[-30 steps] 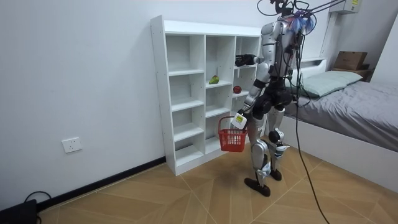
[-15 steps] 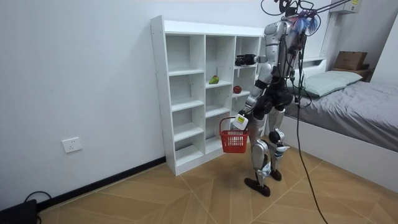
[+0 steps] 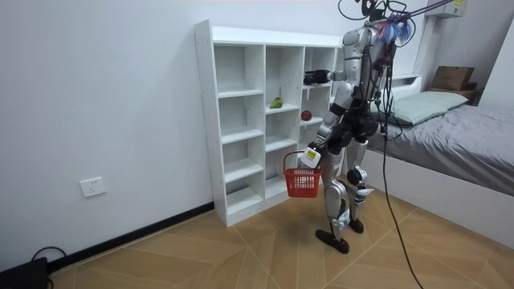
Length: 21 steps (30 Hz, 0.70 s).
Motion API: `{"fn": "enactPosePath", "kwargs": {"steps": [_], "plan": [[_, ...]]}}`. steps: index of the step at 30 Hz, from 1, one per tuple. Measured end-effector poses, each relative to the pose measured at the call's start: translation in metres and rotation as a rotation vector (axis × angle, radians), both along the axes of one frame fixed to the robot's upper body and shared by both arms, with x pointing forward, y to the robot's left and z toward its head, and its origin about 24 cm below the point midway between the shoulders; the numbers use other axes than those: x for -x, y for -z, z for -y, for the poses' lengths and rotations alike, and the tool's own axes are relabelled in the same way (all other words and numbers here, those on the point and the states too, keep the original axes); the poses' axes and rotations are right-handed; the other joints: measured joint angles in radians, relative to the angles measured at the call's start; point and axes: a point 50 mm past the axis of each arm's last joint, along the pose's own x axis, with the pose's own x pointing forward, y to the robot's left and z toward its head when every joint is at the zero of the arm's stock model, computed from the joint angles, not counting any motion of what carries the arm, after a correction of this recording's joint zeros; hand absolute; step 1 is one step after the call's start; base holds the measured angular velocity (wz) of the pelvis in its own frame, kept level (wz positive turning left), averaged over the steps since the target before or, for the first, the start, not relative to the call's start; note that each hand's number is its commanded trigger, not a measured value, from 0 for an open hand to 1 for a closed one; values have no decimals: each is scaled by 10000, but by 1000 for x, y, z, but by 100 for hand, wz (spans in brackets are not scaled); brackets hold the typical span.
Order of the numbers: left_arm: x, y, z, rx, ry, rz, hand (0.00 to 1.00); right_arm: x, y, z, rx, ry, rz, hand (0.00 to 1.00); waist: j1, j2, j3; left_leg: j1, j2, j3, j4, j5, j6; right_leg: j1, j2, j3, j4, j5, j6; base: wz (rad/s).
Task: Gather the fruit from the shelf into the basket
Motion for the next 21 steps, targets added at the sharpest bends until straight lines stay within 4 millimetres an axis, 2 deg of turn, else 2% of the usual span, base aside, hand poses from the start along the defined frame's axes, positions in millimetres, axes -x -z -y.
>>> {"fn": "enactPosePath", "kwargs": {"steps": [4,12,21], "plan": [[1,0,0,5,2,-70,100,-3,-2,2,291,11,-69,100,3,12,2,3,0,4,8,1,1,0,4,10,0,0,-1,0],[-2,0,0,15,-4,-30,100,-4,-8,19,1446,333,-48,100,45,8,-1,3,7,4,-28,1,0,-31,18,14,-8,-3,3,0],[0,0,1,-70,-44,-41,100,-6,-12,20,2332,374,50,100,35,-96,-58,33,3,21,-32,2,1,-47,17,34,-3,-18,27,0]]}}
